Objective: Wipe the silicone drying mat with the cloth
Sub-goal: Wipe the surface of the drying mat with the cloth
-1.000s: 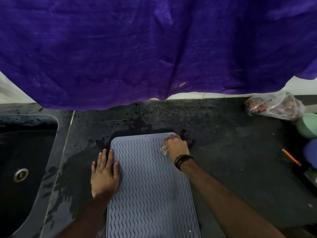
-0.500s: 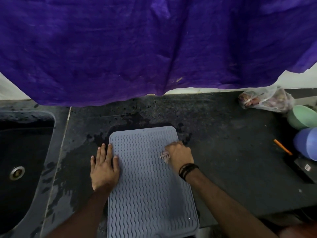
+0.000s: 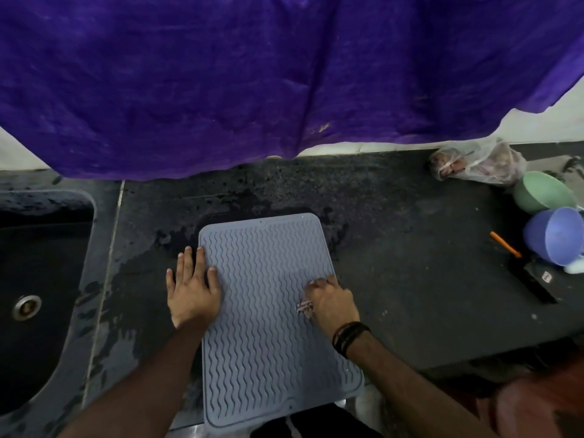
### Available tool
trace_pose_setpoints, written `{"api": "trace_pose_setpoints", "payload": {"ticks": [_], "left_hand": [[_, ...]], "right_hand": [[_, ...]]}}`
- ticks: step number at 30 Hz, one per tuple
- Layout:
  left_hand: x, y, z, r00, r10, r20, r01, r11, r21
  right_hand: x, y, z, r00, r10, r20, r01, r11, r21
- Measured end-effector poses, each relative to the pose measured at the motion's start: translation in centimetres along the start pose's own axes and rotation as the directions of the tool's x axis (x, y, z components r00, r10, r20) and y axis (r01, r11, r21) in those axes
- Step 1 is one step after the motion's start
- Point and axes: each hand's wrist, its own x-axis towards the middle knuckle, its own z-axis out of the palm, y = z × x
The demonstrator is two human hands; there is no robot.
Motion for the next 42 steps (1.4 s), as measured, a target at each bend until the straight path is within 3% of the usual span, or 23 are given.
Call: {"api": "trace_pose_setpoints", "payload": {"ticks": [10, 21, 26, 32, 37, 42], "left_hand": [[0.2, -0.4, 0.3, 1.000, 0.000, 0.022, -0.001, 0.999, 0.036], [0.0, -0.2, 0.2, 1.000, 0.002, 0.024, -0.003, 0.999, 0.042], [-0.1, -0.7, 0.2, 0.998, 0.054, 0.024, -0.054, 0.998, -0.017], [-5.4, -2.0, 0.3, 0.991, 0.122, 0.056, -0.124, 0.992, 0.033], [-6.6, -1.6, 0.8, 0.998, 0.038, 0.046, -0.040, 0.998, 0.042], [-7.2, -1.5, 0.2, 0.997, 0.056, 0.058, -0.056, 0.998, -0.004]], "right_hand": [[2.3, -1.7, -1.9, 0.999, 0.002, -0.051, -0.001, 1.000, 0.022], [-4.3, -1.3, 1.0, 1.000, -0.020, -0.013, 0.021, 0.998, 0.054], [-1.6, -1.8, -1.0, 0.993, -0.020, -0.115, 0.028, 0.997, 0.071], [-2.7, -2.4, 0.8, 0.995, -0.032, -0.092, 0.036, 0.999, 0.039], [-7.8, -1.9, 2.6, 0.995, -0.093, -0.022, 0.094, 0.995, 0.032], [-10.3, -1.4, 2.9, 0.995, -0.102, -0.008, 0.103, 0.993, 0.059]]}}
